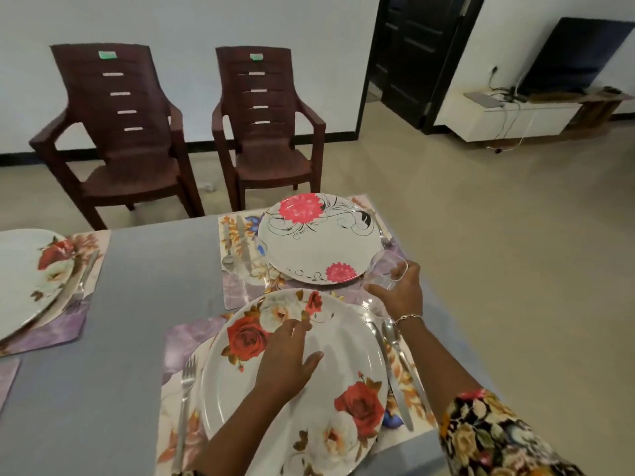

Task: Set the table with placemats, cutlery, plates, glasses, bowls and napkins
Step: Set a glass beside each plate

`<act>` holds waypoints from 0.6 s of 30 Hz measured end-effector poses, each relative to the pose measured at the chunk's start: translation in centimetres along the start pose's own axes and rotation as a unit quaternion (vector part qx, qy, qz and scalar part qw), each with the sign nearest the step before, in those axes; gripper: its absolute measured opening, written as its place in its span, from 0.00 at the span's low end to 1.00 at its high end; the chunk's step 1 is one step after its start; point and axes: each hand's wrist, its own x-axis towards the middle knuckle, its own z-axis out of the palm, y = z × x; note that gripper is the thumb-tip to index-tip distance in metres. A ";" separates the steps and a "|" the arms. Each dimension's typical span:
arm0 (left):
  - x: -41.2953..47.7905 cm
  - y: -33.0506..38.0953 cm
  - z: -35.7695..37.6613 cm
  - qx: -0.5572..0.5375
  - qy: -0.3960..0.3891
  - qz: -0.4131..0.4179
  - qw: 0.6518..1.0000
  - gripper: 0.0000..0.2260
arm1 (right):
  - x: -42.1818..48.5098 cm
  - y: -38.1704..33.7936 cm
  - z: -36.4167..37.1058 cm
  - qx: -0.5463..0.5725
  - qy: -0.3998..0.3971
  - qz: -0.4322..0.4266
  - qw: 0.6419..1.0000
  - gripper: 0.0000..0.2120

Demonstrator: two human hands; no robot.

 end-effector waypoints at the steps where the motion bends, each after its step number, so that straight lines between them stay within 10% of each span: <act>1: 0.1 0.2 0.2 0.003 0.002 -0.001 1.000 0.23 | 0.4 0.2 0.1 -0.003 -0.006 0.000 1.000 0.30; 18: 0.5 1.7 1.6 -0.032 0.051 -0.094 0.994 0.21 | 1.4 1.6 1.7 -0.013 -0.030 -0.040 0.999 0.33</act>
